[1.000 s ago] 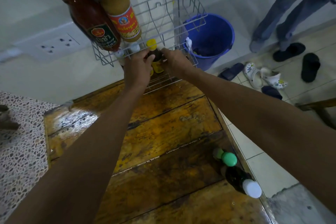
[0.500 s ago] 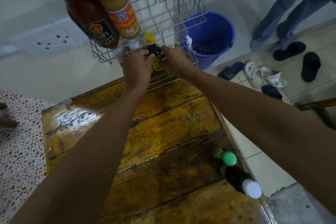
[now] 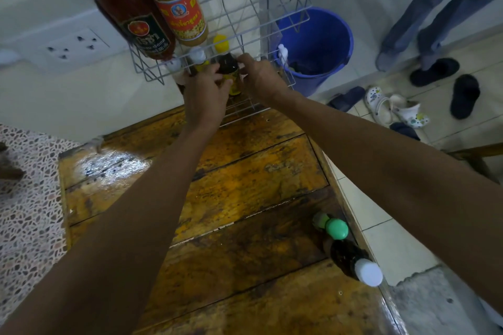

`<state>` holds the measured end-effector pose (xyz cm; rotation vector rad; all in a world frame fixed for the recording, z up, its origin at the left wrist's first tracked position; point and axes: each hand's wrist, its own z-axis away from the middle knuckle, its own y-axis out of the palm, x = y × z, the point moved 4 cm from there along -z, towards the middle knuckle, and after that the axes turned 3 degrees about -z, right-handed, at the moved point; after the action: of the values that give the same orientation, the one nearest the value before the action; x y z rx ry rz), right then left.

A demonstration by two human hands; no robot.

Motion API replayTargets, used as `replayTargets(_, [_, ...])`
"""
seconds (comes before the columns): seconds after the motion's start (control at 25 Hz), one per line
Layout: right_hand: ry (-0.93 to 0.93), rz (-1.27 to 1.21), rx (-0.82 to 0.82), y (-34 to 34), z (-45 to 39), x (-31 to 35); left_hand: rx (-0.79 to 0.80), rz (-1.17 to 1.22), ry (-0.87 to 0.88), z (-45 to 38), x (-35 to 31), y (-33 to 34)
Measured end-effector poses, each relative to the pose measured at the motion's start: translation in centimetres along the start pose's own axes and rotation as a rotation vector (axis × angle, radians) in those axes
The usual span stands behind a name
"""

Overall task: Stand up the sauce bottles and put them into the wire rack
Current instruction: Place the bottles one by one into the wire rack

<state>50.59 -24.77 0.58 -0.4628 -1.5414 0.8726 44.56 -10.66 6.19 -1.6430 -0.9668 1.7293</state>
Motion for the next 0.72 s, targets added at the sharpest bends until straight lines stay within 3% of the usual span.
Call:
replayTargets(0.16, [-0.054, -0.009, -0.019, -4.3, 5.0, 0.5, 0.066, 0.061, 0.033, 5.8, -1.5, -1.3])
replayTargets(0.28, [-0.179, -0.006, -0.064, -7.6, 13.2, -0.6, 0.386, 0.154, 0.115, 14.7, -3.3, 0.4])
replayTargets(0.4, [-0.115, 0.021, 0.293, -8.1, 23.5, -3.5, 0.709, 0.208, 0.222, 22.8, -4.8, 3.4])
replayTargets(0.48, [-0.071, -0.030, 0.430, -7.7, 29.0, -5.2, 0.753, 0.229, 0.210, 25.6, -5.0, 4.8])
replayTargets(0.72, [-0.072, -0.142, 0.478, -5.4, 33.1, -8.1, 0.640, 0.175, 0.181, 28.1, -6.0, 6.7])
